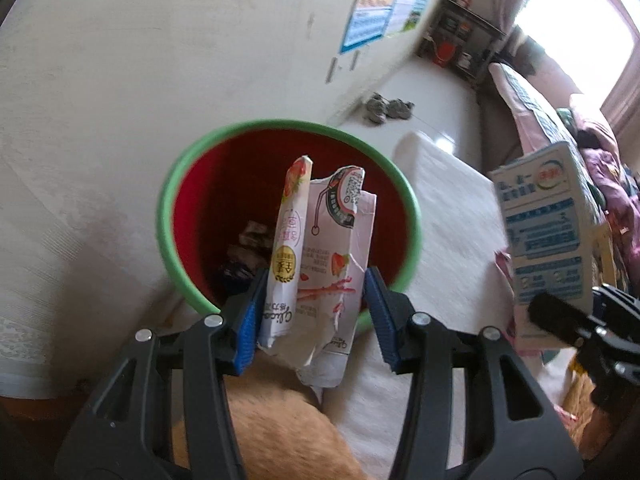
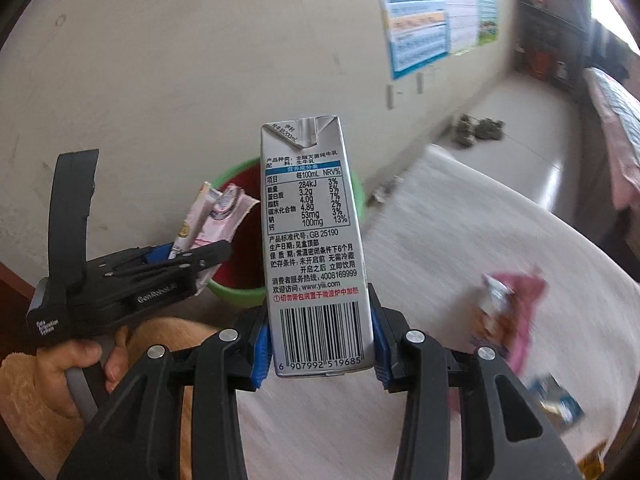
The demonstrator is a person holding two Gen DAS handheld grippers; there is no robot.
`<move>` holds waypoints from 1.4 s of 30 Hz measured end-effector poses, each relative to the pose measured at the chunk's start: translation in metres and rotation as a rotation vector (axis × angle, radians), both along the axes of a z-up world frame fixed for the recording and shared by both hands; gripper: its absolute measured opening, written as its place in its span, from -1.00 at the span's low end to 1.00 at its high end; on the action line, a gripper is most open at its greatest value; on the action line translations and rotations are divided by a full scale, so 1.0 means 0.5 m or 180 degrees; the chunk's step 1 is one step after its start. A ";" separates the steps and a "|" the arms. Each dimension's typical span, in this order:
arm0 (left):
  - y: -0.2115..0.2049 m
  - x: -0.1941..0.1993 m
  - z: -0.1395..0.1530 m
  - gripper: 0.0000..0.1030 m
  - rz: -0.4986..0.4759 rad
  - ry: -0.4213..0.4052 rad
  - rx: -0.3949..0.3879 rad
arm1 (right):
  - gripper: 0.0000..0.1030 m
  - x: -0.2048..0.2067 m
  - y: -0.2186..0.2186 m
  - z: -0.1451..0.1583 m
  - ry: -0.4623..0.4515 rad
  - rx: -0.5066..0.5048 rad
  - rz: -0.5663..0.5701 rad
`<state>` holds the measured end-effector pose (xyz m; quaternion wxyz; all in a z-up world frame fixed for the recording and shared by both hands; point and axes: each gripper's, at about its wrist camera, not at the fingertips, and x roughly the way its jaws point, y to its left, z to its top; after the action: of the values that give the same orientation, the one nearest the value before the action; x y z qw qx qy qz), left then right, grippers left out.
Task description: Collect trash
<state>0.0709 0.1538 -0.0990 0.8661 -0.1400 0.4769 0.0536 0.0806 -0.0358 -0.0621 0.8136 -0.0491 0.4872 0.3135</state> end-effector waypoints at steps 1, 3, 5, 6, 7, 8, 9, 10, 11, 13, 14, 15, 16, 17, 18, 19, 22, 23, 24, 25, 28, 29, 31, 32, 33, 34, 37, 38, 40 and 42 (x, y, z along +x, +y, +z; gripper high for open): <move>0.009 0.005 0.000 -0.10 0.0038 0.0004 0.0016 | -0.25 0.008 0.023 -0.003 0.0018 -0.0019 0.0057; 0.024 0.013 -0.005 -0.10 0.0111 0.0027 0.0034 | -0.25 0.014 0.048 -0.006 0.0016 -0.0060 0.0134; 0.040 0.021 -0.014 -0.09 0.0199 0.0071 0.0030 | -0.24 0.019 0.075 -0.011 -0.0007 -0.0122 0.0231; 0.047 0.024 -0.019 -0.07 0.0245 0.0094 0.0034 | -0.23 0.023 0.084 -0.014 -0.0003 -0.0132 0.0269; 0.050 0.025 -0.023 0.10 0.0278 0.0110 0.0035 | -0.22 0.028 0.095 -0.020 0.0028 -0.0136 0.0315; 0.057 0.027 -0.028 0.21 0.0326 0.0115 0.0022 | -0.22 0.030 0.100 -0.023 0.0038 -0.0138 0.0315; 0.061 0.024 -0.029 0.33 0.0370 0.0085 0.0002 | -0.22 0.036 0.103 -0.026 0.0038 -0.0133 0.0290; 0.066 0.022 -0.029 0.36 0.0403 0.0067 -0.0010 | -0.20 0.040 0.103 -0.027 0.0043 -0.0119 0.0272; 0.068 0.019 -0.031 0.37 0.0434 0.0061 -0.0024 | -0.05 0.045 0.101 -0.028 0.0066 -0.0082 0.0249; 0.069 0.014 -0.035 0.41 0.0448 0.0080 -0.0018 | 0.24 0.049 0.089 -0.026 0.0080 0.0050 0.0176; 0.068 0.011 -0.037 0.41 0.0449 0.0088 -0.0014 | 0.26 0.047 0.087 -0.023 0.0079 0.0072 0.0152; 0.066 0.008 -0.039 0.41 0.0448 0.0103 -0.0018 | 0.25 0.047 0.081 -0.021 0.0090 0.0071 0.0140; 0.067 0.006 -0.038 0.41 0.0445 0.0110 -0.0024 | 0.25 0.045 0.069 -0.019 0.0103 0.0068 0.0131; 0.063 0.002 -0.036 0.41 0.0433 0.0114 -0.0031 | 0.25 0.042 0.062 -0.015 0.0099 0.0077 0.0127; 0.060 -0.001 -0.035 0.41 0.0417 0.0108 -0.0034 | 0.25 0.039 0.050 -0.010 0.0082 0.0082 0.0122; 0.054 -0.007 -0.030 0.41 0.0382 0.0092 -0.0027 | 0.25 0.033 0.035 -0.006 0.0059 0.0073 0.0108; 0.020 -0.019 -0.018 0.41 0.0239 0.0054 0.0039 | 0.25 0.020 -0.043 0.011 0.0029 0.0063 0.0000; 0.008 -0.021 -0.015 0.41 0.0186 0.0048 0.0034 | 0.25 0.014 -0.068 0.016 0.0021 0.0068 -0.0047; -0.006 -0.024 -0.014 0.41 0.0132 0.0048 0.0009 | 0.25 0.008 -0.098 0.022 0.0011 0.0070 -0.0110; -0.015 -0.024 -0.016 0.41 0.0083 0.0049 -0.0015 | 0.25 0.001 -0.143 0.027 -0.0005 0.0061 -0.0215; -0.074 -0.037 -0.013 0.41 -0.0154 0.0031 -0.0044 | 0.25 -0.015 -0.243 0.030 -0.0015 -0.0014 -0.0495; -0.089 -0.037 -0.014 0.41 -0.0232 0.0029 -0.0055 | 0.25 -0.021 -0.286 0.025 0.0010 -0.0062 -0.0626; -0.141 -0.044 -0.016 0.41 -0.0469 0.0051 -0.0101 | 0.25 -0.034 -0.374 0.010 0.0069 -0.0199 -0.0924; -0.160 -0.047 -0.016 0.41 -0.0561 0.0067 -0.0120 | 0.25 -0.038 -0.406 0.003 0.0067 -0.0274 -0.1054; -0.192 -0.052 -0.019 0.41 -0.0709 0.0097 -0.0146 | 0.28 -0.047 -0.442 -0.006 0.0054 -0.0377 -0.1206; -0.209 -0.057 -0.023 0.41 -0.0780 0.0118 -0.0168 | 0.29 -0.054 -0.492 -0.021 0.0055 -0.0548 -0.1424; -0.278 -0.073 -0.039 0.41 -0.1086 0.0264 -0.0333 | 0.29 -0.068 -0.608 -0.062 0.0290 -0.0813 -0.1904; -0.297 -0.082 -0.041 0.41 -0.1180 0.0303 -0.0368 | 0.29 -0.075 -0.635 -0.074 0.0378 -0.0844 -0.2006; -0.355 -0.100 -0.046 0.41 -0.1457 0.0379 -0.0397 | 0.29 -0.092 -0.692 -0.105 0.0596 -0.0957 -0.2164; -0.414 -0.120 -0.049 0.41 -0.1788 0.0446 -0.0424 | 0.29 -0.101 -0.720 -0.126 0.0717 -0.1050 -0.2196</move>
<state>0.0111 -0.0533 -0.1237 0.8009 -0.0550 0.5580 -0.2101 0.0299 -0.3959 -0.1253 0.7938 0.0221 0.6051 -0.0572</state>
